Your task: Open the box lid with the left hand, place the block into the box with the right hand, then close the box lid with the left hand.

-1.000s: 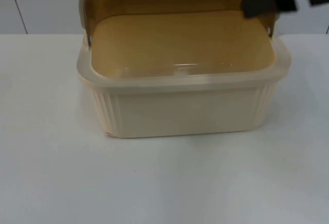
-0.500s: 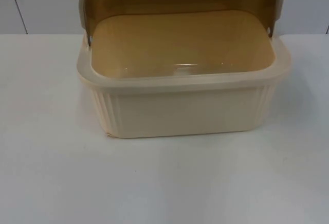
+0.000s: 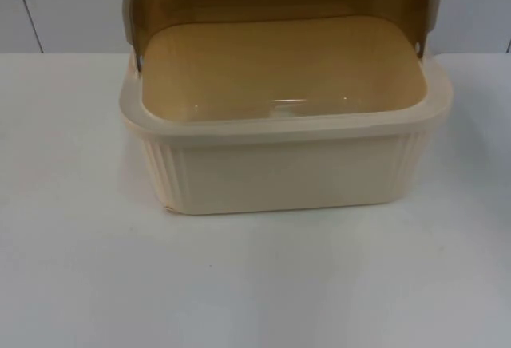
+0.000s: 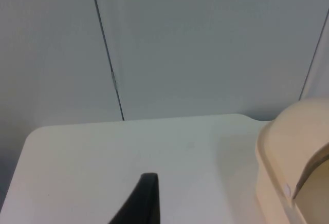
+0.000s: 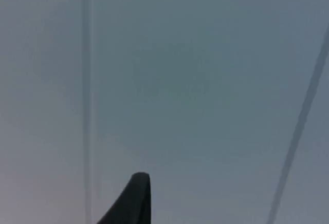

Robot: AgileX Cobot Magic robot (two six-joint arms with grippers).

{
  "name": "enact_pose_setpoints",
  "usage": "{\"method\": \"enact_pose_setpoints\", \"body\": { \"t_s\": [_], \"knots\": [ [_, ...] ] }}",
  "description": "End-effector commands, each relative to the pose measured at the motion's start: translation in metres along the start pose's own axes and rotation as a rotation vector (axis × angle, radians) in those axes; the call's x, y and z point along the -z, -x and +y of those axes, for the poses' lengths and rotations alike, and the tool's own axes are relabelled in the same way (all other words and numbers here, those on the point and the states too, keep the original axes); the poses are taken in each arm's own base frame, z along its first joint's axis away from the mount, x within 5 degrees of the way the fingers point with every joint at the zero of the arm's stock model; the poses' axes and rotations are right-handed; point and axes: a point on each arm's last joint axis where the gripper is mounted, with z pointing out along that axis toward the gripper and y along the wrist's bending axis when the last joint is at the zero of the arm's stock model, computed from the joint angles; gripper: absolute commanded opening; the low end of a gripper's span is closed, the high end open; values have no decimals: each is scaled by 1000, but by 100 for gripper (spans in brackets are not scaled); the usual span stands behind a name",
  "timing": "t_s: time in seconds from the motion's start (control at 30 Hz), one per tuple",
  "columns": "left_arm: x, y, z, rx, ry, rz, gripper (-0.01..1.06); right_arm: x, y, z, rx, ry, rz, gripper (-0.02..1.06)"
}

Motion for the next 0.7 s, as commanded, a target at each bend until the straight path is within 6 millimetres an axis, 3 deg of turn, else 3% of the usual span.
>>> {"method": "enact_pose_setpoints", "body": {
  "t_s": [0.0, 0.13, 0.33, 0.5, 0.67],
  "knots": [
    [0, 0, 0, 0, 2, -5, 105, 1, 0, -15, -23, -67, 7, 105],
    [0, 0, 0, 3, 0, -7, 105, -7, -9, -29, -24, -104, 46, 105],
    [0, 0, -7, -7, -35, -4, 105, -28, -54, -64, -118, -195, 163, 105],
    [0, -1, -12, -31, -55, -3, 105, -28, -75, -67, -102, -220, 240, 105],
    [0, 0, -12, -31, -54, -13, 105, -24, -79, -65, -102, -215, 243, 105]
  ]
}}
